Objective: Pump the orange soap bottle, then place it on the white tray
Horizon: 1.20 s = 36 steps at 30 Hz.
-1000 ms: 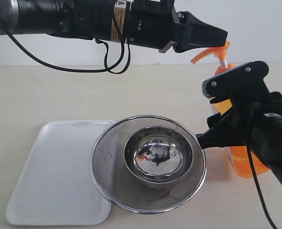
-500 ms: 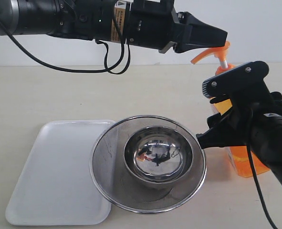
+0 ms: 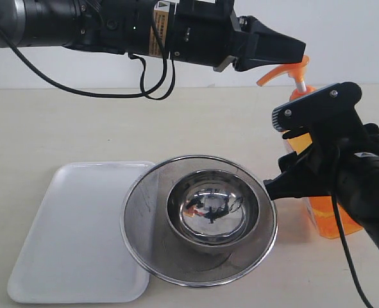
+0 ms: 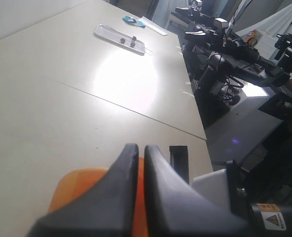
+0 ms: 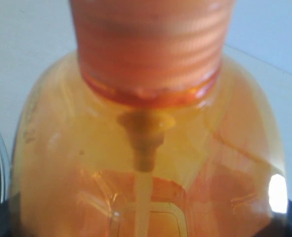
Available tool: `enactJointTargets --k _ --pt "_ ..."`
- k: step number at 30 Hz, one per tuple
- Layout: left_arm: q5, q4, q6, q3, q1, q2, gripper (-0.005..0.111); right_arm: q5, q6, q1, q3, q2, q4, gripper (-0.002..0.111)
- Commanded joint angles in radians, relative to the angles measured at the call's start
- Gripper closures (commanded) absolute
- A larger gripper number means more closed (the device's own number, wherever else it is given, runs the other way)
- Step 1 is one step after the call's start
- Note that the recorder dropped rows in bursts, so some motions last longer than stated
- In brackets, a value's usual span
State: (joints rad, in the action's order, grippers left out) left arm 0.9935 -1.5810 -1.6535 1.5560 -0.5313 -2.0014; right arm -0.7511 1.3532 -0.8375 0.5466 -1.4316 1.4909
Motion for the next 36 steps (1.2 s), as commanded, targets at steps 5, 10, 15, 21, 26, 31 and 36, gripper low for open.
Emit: enactJointTargets --k 5,10,15,21,26,31,36 --pt "-0.032 -0.163 0.002 -0.034 -0.011 -0.051 0.102 0.022 -0.01 0.001 0.006 0.002 -0.039 0.109" --pt "-0.032 -0.163 0.002 -0.034 -0.011 -0.051 0.102 0.022 -0.01 0.001 0.006 0.002 -0.039 0.109" --pt "-0.034 -0.163 0.002 -0.034 -0.011 -0.051 0.102 0.022 -0.01 0.001 0.006 0.002 -0.039 0.109" --pt "-0.034 -0.163 0.002 -0.034 -0.011 -0.051 0.102 0.022 -0.01 0.001 0.006 0.002 -0.039 0.109" --pt "-0.034 -0.163 0.002 -0.034 -0.011 -0.049 0.102 0.022 -0.01 0.001 0.006 0.002 -0.039 0.109" --pt "-0.034 -0.163 0.002 -0.019 -0.011 -0.025 0.102 0.022 -0.01 0.001 0.006 0.002 -0.039 0.109" --pt "-0.038 -0.163 0.002 0.023 -0.011 0.012 0.102 0.022 -0.01 0.001 0.006 0.002 -0.039 0.109"
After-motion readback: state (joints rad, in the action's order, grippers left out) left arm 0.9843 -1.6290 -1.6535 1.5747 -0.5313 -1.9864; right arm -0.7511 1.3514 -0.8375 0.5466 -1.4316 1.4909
